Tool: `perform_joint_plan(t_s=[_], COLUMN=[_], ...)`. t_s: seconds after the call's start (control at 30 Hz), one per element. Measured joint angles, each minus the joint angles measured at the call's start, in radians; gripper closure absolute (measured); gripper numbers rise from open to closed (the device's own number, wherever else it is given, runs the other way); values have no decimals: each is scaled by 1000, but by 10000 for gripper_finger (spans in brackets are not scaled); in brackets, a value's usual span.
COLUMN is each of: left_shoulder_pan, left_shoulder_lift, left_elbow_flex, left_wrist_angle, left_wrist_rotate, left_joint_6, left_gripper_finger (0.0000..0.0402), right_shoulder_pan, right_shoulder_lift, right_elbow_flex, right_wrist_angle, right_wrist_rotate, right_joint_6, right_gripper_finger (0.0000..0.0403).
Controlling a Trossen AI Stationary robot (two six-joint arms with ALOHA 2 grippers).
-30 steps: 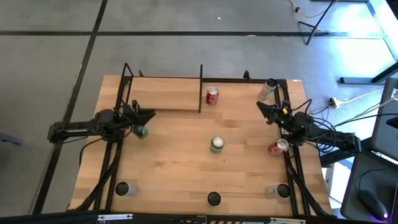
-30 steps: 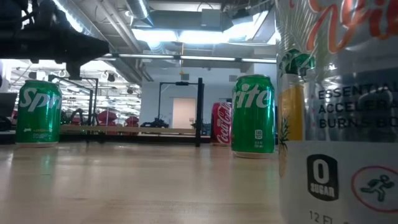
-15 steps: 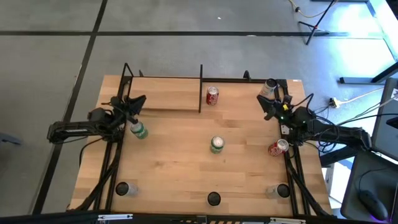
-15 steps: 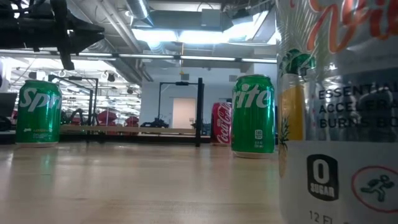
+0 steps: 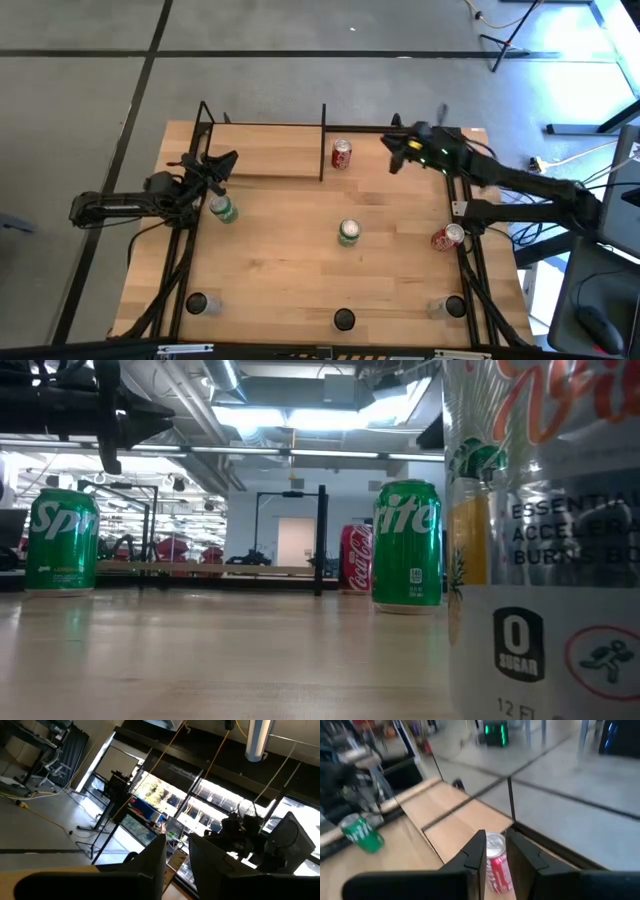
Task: Place canned beverage on shelf
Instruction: Put the top red soda can on the shelf
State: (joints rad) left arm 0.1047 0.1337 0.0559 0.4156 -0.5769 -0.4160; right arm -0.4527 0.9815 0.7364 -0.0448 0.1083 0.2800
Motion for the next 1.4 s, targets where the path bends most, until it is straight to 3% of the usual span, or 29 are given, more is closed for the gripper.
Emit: perform_joint_plan(t_s=[0.2,0.33,0.53,0.7,0.87,0.97,1.4], left_shoulder_pan=[0,0,0,0,0,0,0], left_shoulder_lift=[0,0,0,0,0,0,0], left_elbow_flex=[0,0,0,0,0,0,1], left_wrist_angle=[0,0,-1,-3,-4,-4,-4], left_wrist_rotate=[1,2,2,2,2,2,2], left_joint_6=[0,-1,-1,-1,0,0,0], left_gripper_finger=[325,325,325,325,325,325,325], right_shoulder_pan=[-65,-86,-94,-92,-91,-91,-89], right_shoulder_lift=[192,299,441,577,694,733,825], right_elbow_flex=[123,180,291,451,560,575,576], right_wrist_angle=[-10,-14,-77,-239,-352,-373,-368], right_wrist_rotate=[-76,-141,-247,-240,-232,-232,-188], right_joint_6=[-4,-62,-121,-218,-263,-263,-267], right_gripper_finger=[339,308,187,81,16,6,40])
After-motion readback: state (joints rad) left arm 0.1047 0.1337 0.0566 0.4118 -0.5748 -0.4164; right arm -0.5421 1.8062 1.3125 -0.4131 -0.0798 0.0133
